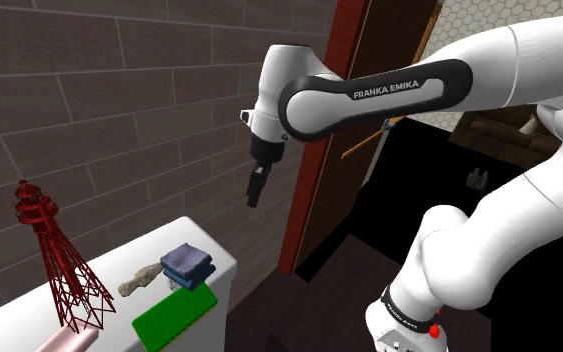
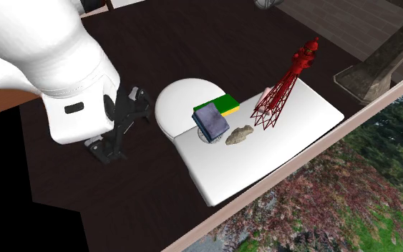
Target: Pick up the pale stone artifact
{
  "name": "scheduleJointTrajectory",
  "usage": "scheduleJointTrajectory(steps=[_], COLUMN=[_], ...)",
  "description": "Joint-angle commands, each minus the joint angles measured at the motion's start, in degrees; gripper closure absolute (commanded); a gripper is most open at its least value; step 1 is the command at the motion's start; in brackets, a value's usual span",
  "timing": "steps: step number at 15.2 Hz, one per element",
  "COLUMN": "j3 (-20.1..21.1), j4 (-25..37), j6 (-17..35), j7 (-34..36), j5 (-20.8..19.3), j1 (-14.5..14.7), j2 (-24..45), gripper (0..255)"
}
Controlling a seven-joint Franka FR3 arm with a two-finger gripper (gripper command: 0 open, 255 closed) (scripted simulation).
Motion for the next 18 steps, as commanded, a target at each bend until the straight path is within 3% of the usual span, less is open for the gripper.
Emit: scheduleJointTrajectory(steps=[1,10,18], j3=[0.98,5.95,9.88], j4=[1.28,8.4,16.81], j6=[3.09,13.96,21.02], j7=[-1.08,-4.24,-5.34], j5=[0.29,-0.56,-4.87], j1=[1.14,5.75,9.83], j2=[3.28,16.8,28.72], gripper=[0,0,0])
